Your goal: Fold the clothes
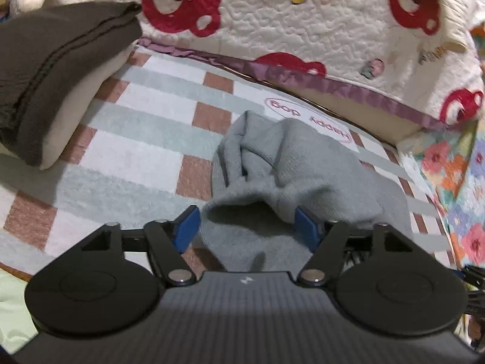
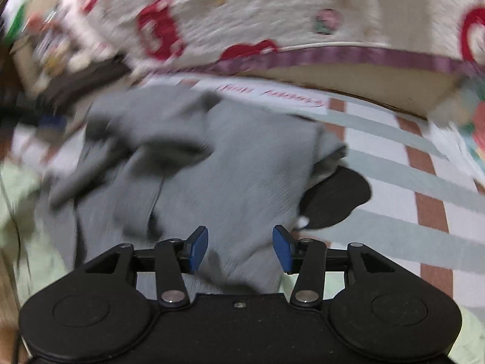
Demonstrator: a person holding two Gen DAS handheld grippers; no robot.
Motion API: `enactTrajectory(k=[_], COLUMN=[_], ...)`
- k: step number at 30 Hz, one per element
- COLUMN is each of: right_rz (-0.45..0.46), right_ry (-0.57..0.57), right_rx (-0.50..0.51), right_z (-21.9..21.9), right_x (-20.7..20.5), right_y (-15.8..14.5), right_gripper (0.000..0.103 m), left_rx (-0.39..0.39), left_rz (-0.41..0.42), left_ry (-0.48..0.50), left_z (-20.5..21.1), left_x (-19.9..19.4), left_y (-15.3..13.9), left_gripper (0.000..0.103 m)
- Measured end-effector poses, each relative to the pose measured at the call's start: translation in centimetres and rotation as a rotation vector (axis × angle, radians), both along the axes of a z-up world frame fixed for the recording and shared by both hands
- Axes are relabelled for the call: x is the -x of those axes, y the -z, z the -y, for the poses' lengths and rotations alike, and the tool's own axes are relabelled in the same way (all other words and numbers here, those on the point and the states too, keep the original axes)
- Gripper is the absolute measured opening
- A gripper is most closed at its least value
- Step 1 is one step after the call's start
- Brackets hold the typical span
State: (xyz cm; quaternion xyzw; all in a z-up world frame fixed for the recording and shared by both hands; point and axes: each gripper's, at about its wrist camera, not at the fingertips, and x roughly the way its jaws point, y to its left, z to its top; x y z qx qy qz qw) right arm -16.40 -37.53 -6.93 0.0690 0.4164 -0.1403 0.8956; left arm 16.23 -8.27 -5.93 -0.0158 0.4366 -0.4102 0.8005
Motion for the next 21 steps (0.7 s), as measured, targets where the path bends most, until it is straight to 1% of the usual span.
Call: enactTrajectory(k=[1, 2, 4, 7, 11, 12, 13, 14, 16, 18, 21], right_rz=[-0.022, -0.044, -0.094, -0.134, -0.193, -0.205, -0.188, -0.145, -0.073, -0.034, 0.024], right_ry=[-0.031, -0.062, -0.086, -0.137, -0.205, -0.211, -0.18, -0.116, -0.009, 0.038, 0.109], right_rx=[0.023, 0.046, 0.095, 0.166, 0.278, 0.319, 0.333, 0.322, 0.309, 0.324, 0.346], right_z=[-0.8, -1.6, -2.5, -3.8, -4.8, -4.9, -4.5, -3.8, -2.2, -0.5, 2.1], right_x=[-0.1, -0.1, -0.9, -2.1, -3.7, -3.9, -4.3, -4.6, -5.3, -5.8, -6.7], right_y=[0.3, 0.6, 1.2, 1.6, 2.9, 3.4, 3.2, 2.5, 1.2, 0.1, -1.6], right_gripper=[0.053, 0.053, 0.053, 0.053, 0.053, 0.048, 0.04, 0.009, 0.01, 0.009, 0.009], left_rx=[-0.014, -0.039, -0.097, -0.116, -0.131, -0.135, -0.13, -0.113, -0.068, -0.022, 0.025], left_rz=[0.01, 0.024, 0.057, 0.062, 0.084, 0.09, 0.085, 0.068, 0.045, 0.045, 0.01], left_ry=[0.024, 0.035, 0.038, 0.056, -0.016, -0.038, -0.054, -0.069, -0.111, -0.13, -0.103], left_z=[0.0, 0.1, 0.6, 1.2, 1.4, 1.4, 1.3, 1.2, 1.1, 1.4, 1.9], left_x=[0.5, 0.9, 1.8, 2.3, 1.1, 0.7, 0.3, -0.4, -1.7, -3.1, -3.6], left_y=[0.2, 0.4, 1.1, 1.7, 2.7, 3.0, 3.3, 3.6, 4.2, 4.4, 4.9], left_gripper=[0.075, 0.074, 0.072, 0.072, 0.074, 0.074, 0.074, 0.074, 0.075, 0.075, 0.075])
